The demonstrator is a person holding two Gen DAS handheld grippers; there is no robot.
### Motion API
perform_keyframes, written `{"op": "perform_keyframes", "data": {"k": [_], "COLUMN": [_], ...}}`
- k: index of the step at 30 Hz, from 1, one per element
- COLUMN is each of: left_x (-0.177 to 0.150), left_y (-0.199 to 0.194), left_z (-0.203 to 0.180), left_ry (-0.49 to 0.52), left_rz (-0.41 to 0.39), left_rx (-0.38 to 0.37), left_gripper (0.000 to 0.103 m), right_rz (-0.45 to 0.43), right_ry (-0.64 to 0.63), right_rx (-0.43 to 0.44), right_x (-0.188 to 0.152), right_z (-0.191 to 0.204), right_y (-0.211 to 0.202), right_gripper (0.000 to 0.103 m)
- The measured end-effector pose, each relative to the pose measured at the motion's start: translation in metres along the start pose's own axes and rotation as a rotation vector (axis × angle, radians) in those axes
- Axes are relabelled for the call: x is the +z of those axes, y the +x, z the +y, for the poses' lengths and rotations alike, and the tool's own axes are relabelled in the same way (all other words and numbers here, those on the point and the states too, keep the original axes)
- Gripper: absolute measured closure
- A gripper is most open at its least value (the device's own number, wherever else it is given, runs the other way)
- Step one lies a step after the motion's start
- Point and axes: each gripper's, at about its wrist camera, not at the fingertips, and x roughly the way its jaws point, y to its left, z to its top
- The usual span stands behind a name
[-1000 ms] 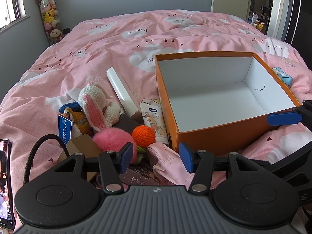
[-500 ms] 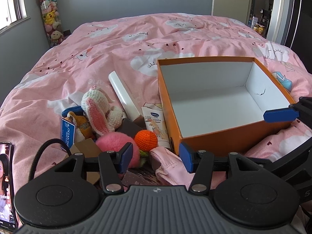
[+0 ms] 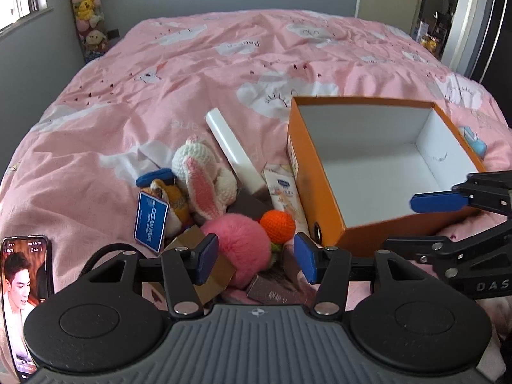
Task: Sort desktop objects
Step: 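Move both tools toward the pile of items beside the orange box, then grasp the brown cardboard cube with left tool while right tool grasps the pink pouch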
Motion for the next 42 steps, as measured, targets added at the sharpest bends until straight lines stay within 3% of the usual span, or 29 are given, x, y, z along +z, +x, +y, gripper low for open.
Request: {"op": "perform_keyframes", "data": {"k": [5,13,19,23,26,33,42], "left_x": [-0.006,-0.003,-0.002,-0.004,-0.006,-0.018,-0.033], "left_y": [0.003,0.016,0.03,0.039,0.04,0.03,0.032], "left_z": [0.001,0.031,0.058,0.063,0.053,0.016,0.003], "left_ry": [0.047,-0.068,-0.177,-0.174,-0.084,0.334,0.612], "left_rz": [0.049,0.11,0.166,0.166,0.15,0.102,0.063], "left_rx": [0.03,0.137,0.1,0.086,0.102,0.112,0.079], "left_gripper": [0.041,0.041,0.034,0.025,0.023,0.023,0.021], "right_rz": [0.063,0.087,0.106,0.108,0.114,0.104,0.1], "right_ry": [-0.053,-0.118,-0.168,-0.191,-0.208,-0.285,-0.316], "right_rx": [0.055,0.095,0.129,0.146,0.155,0.162,0.136], "right_x": [-0.005,0.007,0.015,0.019,0.023,0.038,0.055], "right_z": [0.019,0.032,0.039,0.042,0.046,0.053,0.047], "right_y": [0.017,0.032,0.041,0.043,0.046,0.045,0.053], "right_gripper": [0.044,0.049,0.048,0.047,0.046,0.042,0.036]}}
